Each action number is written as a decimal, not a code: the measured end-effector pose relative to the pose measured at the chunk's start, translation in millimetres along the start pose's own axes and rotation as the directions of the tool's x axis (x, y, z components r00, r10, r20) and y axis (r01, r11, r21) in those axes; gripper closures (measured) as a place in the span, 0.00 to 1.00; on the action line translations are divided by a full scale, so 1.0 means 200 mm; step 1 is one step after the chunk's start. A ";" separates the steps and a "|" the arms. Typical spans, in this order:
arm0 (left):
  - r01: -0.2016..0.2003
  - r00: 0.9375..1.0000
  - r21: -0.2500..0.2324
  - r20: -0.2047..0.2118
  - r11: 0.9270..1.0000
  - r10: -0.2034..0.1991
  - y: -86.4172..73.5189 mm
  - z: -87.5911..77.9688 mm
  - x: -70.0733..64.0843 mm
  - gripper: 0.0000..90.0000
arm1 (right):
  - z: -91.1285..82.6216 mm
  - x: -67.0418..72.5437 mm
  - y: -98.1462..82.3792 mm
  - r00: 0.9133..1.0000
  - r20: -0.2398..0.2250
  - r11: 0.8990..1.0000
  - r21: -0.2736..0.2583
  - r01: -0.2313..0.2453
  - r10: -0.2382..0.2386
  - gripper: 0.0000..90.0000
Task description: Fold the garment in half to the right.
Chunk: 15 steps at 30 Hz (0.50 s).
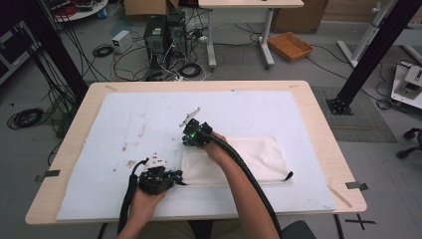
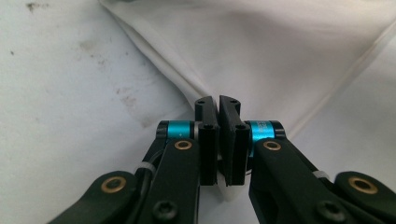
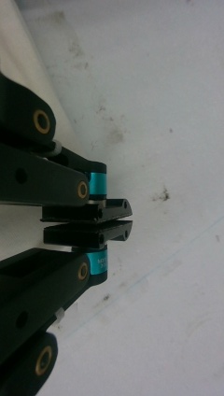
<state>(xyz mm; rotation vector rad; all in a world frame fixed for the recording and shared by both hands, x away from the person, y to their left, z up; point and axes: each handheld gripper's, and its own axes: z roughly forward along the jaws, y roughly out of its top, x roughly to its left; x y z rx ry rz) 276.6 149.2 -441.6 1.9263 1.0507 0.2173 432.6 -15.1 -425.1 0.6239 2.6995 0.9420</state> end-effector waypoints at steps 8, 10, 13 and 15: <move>0.009 0.995 -0.092 0.104 0.996 0.000 0.08 -0.04 -0.06 0.96 | -0.22 -0.05 -0.03 0.999 -0.025 0.988 -0.151 -0.046 0.043 0.99; 0.007 0.993 -0.100 0.116 0.995 0.004 0.10 -0.04 -0.08 0.96 | -0.27 -0.07 -0.04 0.998 -0.025 0.982 -0.182 -0.055 0.051 0.99; 0.008 0.991 -0.120 0.137 0.993 0.009 0.14 -0.02 -0.11 0.96 | -0.34 -0.11 -0.08 0.997 -0.027 0.972 -0.221 -0.078 0.074 0.99; 0.015 0.988 -0.129 0.157 0.992 0.005 0.17 0.00 -0.13 0.96 | -0.38 -0.13 -0.10 0.995 -0.028 0.967 -0.237 -0.097 0.093 0.99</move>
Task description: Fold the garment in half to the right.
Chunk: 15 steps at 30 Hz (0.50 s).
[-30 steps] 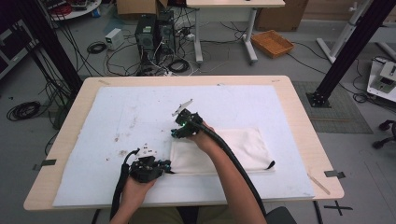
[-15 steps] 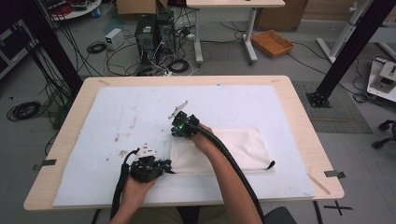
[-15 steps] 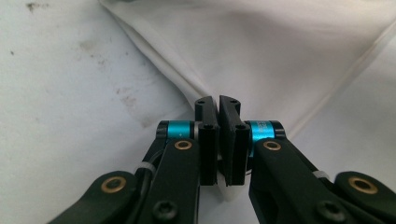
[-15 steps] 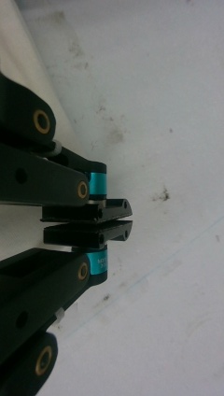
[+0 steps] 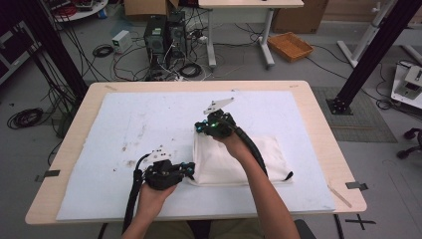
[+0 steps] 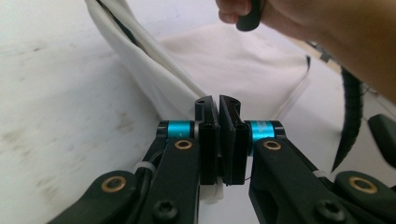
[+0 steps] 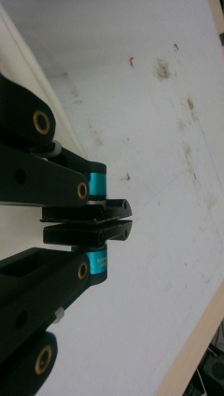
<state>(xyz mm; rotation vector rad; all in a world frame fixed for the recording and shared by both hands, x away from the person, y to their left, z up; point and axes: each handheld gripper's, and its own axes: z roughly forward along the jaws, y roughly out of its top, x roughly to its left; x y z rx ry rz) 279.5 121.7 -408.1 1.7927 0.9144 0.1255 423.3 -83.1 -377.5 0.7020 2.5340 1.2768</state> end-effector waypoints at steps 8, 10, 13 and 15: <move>-0.011 0.999 0.012 0.046 1.000 0.011 0.11 0.13 -0.09 0.96 | -0.15 -0.09 -0.08 0.998 0.025 0.997 -0.059 -0.047 0.049 0.99; -0.016 0.998 0.020 0.057 1.000 0.015 0.13 0.17 -0.11 0.96 | -0.18 -0.11 -0.11 0.998 0.034 0.996 -0.068 -0.059 0.061 0.99; -0.024 0.997 0.031 0.075 0.999 0.021 0.17 0.23 -0.15 0.96 | -0.24 -0.15 -0.15 0.996 0.047 0.994 -0.082 -0.072 0.076 0.99; -0.030 0.996 0.037 0.083 0.999 0.027 0.18 0.27 -0.17 0.96 | -0.25 -0.17 -0.16 0.995 0.050 0.993 -0.086 -0.079 0.084 0.99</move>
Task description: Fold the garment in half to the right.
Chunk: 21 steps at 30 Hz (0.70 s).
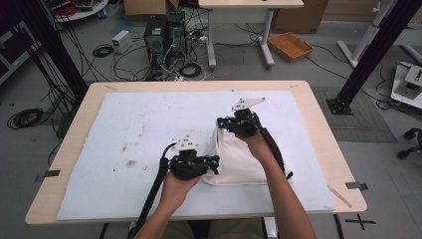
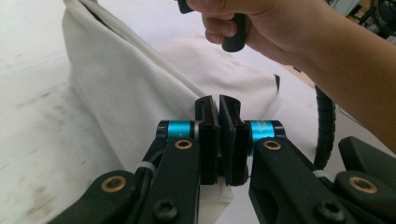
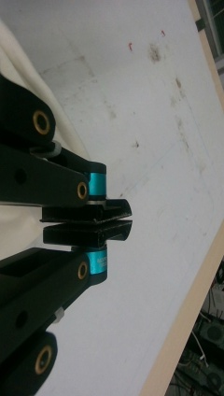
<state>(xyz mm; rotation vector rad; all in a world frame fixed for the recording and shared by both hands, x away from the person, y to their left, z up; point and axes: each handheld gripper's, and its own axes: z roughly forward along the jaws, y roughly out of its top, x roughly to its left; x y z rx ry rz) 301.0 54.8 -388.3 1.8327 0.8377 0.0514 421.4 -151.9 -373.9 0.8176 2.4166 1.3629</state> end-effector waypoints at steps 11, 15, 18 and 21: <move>-0.018 0.998 0.043 0.060 0.999 0.015 0.11 0.22 -0.10 0.96 | -0.19 -0.13 -0.11 0.997 0.052 0.998 -0.031 -0.047 0.048 0.99; -0.018 0.997 0.064 0.075 0.998 0.013 0.14 0.31 -0.13 0.96 | -0.24 -0.18 -0.16 0.996 0.067 0.997 -0.043 -0.063 0.066 0.99; -0.019 0.996 0.080 0.087 0.997 0.012 0.16 0.37 -0.15 0.96 | -0.28 -0.21 -0.20 0.993 0.079 0.995 -0.049 -0.083 0.086 0.99; -0.024 0.996 0.093 0.090 0.995 0.016 0.17 0.41 -0.17 0.96 | -0.31 -0.24 -0.23 0.992 0.088 0.995 -0.051 -0.090 0.094 0.99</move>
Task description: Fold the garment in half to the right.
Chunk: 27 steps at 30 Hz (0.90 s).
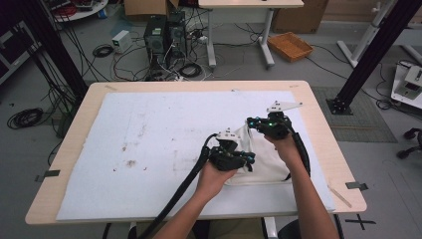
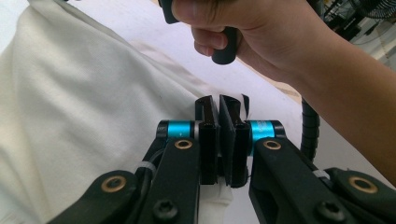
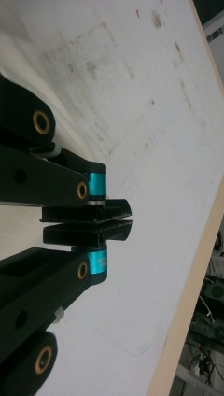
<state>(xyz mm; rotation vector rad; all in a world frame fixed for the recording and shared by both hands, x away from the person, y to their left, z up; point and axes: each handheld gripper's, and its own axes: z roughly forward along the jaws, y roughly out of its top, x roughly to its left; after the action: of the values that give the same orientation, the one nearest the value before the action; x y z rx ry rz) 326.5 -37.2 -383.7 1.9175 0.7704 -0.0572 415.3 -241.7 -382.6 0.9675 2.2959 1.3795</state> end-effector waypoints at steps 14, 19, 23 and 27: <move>-0.005 1.000 0.097 0.003 0.995 0.005 0.08 0.34 -0.07 0.96 | -0.13 -0.15 -0.14 0.997 0.057 0.998 -0.017 -0.055 0.056 1.00; -0.013 1.000 0.118 0.005 0.993 0.012 0.09 0.44 -0.09 0.96 | -0.17 -0.20 -0.19 0.994 0.076 0.997 -0.026 -0.073 0.075 1.00; -0.034 0.999 0.126 -0.011 0.991 0.036 0.10 0.49 -0.11 0.95 | -0.19 -0.23 -0.22 0.990 0.107 0.995 -0.025 -0.093 0.095 1.00; -0.093 0.989 0.063 -0.113 0.994 0.099 0.09 0.46 -0.11 0.67 | -0.21 -0.24 -0.25 0.980 0.150 0.991 -0.022 -0.131 0.133 0.79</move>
<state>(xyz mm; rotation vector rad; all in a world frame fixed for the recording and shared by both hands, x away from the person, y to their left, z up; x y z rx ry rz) 346.4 -129.2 -405.4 2.0243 0.7594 0.0931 407.2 -318.1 -408.2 1.1965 2.1448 1.3187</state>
